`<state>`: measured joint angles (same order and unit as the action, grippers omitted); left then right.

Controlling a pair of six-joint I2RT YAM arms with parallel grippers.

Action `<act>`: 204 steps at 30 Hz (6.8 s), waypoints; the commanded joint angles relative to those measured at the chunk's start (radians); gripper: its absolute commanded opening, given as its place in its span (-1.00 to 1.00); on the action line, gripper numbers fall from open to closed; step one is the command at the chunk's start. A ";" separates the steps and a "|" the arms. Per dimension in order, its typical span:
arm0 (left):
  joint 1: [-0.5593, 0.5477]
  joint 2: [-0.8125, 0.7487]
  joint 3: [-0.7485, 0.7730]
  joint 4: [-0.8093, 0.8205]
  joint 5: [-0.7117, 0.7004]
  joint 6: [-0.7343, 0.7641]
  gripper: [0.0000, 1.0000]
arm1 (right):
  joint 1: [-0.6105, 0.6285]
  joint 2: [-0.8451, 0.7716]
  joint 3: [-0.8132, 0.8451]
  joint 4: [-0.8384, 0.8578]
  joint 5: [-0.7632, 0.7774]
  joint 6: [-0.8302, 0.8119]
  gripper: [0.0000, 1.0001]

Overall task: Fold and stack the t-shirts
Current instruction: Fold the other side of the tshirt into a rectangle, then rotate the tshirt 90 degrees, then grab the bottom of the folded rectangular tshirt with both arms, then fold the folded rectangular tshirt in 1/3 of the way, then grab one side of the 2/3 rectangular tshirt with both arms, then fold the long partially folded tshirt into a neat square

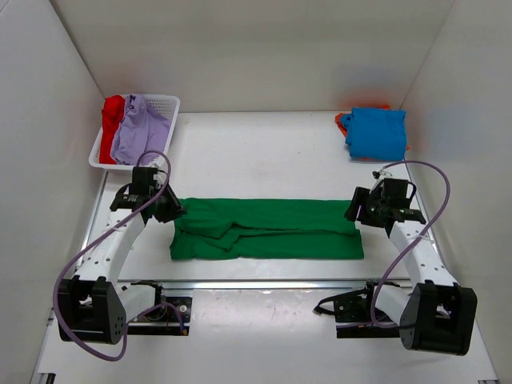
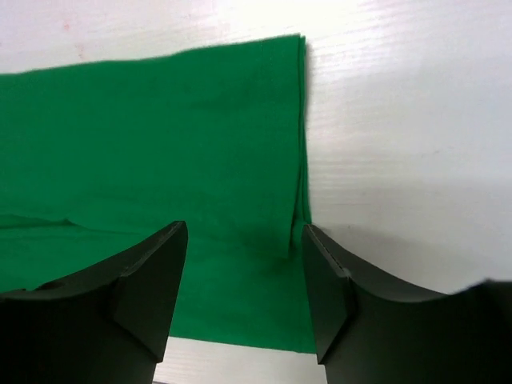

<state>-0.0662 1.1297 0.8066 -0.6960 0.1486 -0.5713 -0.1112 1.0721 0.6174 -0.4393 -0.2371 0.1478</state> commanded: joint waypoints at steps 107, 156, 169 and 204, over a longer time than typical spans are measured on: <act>-0.639 -0.021 -0.394 0.365 0.062 -0.369 0.24 | 1.010 0.233 -0.157 0.327 0.068 0.708 -0.48; -0.107 0.641 0.312 0.550 0.295 -0.274 0.06 | 0.403 0.853 0.895 -0.092 -0.188 0.139 0.22; -0.264 0.426 -0.170 0.687 0.239 -0.364 0.09 | 0.516 0.485 0.179 0.333 -0.122 0.473 0.16; -0.500 -0.215 -0.492 0.291 0.129 -0.430 -1.00 | 0.871 0.141 -0.098 0.234 -0.120 0.610 -0.99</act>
<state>-0.5667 0.9684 0.3233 -0.3573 0.2913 -0.9604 0.7464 1.2755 0.5110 -0.1833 -0.3668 0.7143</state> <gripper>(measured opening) 0.025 0.045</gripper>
